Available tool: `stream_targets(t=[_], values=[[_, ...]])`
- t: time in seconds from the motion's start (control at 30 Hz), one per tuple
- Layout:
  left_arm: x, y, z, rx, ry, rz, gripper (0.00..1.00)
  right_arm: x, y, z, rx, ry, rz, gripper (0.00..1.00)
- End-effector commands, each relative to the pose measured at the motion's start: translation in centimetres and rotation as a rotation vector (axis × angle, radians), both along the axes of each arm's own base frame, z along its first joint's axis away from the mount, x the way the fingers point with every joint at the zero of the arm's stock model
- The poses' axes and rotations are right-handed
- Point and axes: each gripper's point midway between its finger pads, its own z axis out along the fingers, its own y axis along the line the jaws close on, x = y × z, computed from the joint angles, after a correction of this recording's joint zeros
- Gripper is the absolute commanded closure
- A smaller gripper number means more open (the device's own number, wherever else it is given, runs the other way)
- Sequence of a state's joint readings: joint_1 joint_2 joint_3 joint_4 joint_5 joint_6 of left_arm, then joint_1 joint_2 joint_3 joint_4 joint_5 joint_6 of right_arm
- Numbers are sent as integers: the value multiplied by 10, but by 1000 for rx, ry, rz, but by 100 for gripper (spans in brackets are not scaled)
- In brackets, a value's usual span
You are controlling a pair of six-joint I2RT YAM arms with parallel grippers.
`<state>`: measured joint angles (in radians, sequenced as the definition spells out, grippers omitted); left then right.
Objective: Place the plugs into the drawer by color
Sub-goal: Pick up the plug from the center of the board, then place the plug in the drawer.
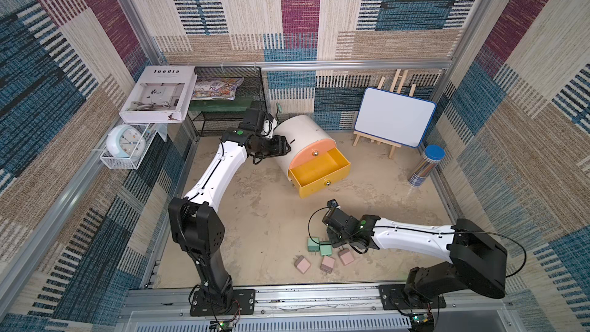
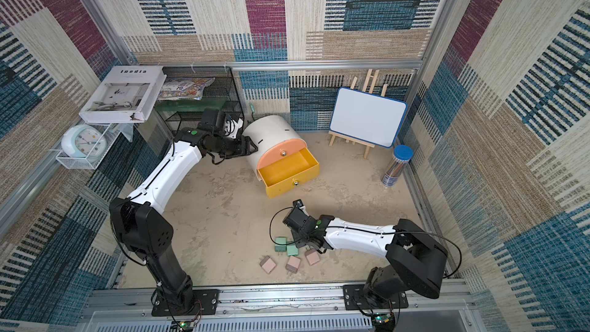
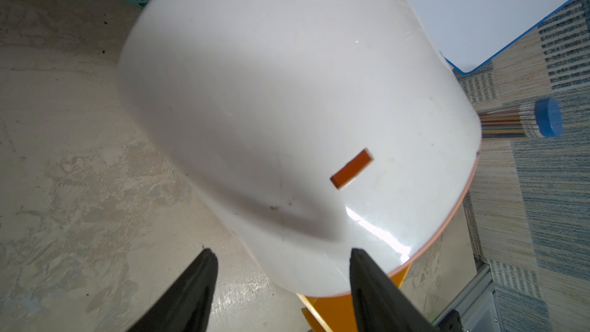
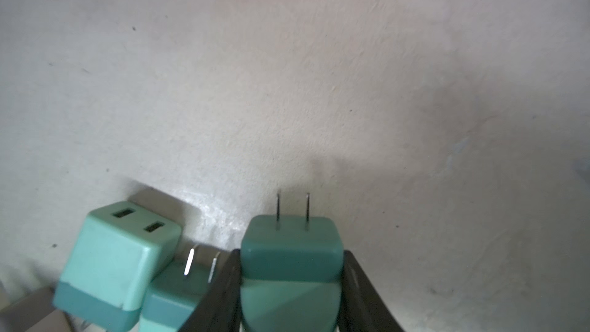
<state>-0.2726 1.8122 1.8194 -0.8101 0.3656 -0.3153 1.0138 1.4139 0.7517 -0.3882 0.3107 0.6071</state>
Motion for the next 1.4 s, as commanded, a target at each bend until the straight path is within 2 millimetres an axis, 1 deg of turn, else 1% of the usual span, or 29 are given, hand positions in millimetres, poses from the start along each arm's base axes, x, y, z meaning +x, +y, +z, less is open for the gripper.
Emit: stream_targets(t=[0.0, 0.13, 0.3, 0.37, 0.4, 0.47, 0.53, 0.6, 0.67, 0.77, 0.87, 0.93, 1.03, 1.2, 1.37], values=[[2, -2, 4, -12, -14, -6, 30, 7, -11, 24, -20, -64, -32, 61], [2, -2, 3, -13, -12, -5, 30, 20, -20, 68, -18, -149, -9, 63], [1, -4, 4, -17, -12, -10, 30, 41, -32, 133, -13, -268, 34, 64], [2, -4, 5, -18, -15, -10, 30, 55, -36, 159, -15, -319, 44, 64], [1, -5, 4, -18, -13, -10, 30, 62, -36, 170, -19, -339, 51, 64], [1, -5, 3, -19, -10, -11, 30, 82, -35, 192, -29, -382, 70, 64], [1, -5, 3, -21, -8, -11, 30, 101, -31, 206, -33, -409, 89, 64], [1, -6, 3, -22, -9, -13, 30, 122, -26, 216, -42, -425, 97, 64], [1, -6, 3, -21, -10, -12, 30, 144, -20, 216, -49, -418, 109, 64], [0, -6, 4, -20, -12, -13, 30, 171, -13, 207, -71, -404, 108, 65], [-1, -6, 3, -20, -10, -14, 30, 191, -10, 198, -84, -393, 98, 66], [-1, -6, 3, -20, -10, -14, 30, 201, -11, 192, -89, -384, 90, 66], [-1, -6, 3, -22, -9, -16, 30, 210, -15, 180, -107, -361, 80, 66], [-1, -7, 2, -22, -8, -17, 30, 216, -20, 158, -141, -326, 70, 66], [-1, -8, 1, -19, -6, -17, 30, 222, -20, 145, -156, -312, 65, 64]])
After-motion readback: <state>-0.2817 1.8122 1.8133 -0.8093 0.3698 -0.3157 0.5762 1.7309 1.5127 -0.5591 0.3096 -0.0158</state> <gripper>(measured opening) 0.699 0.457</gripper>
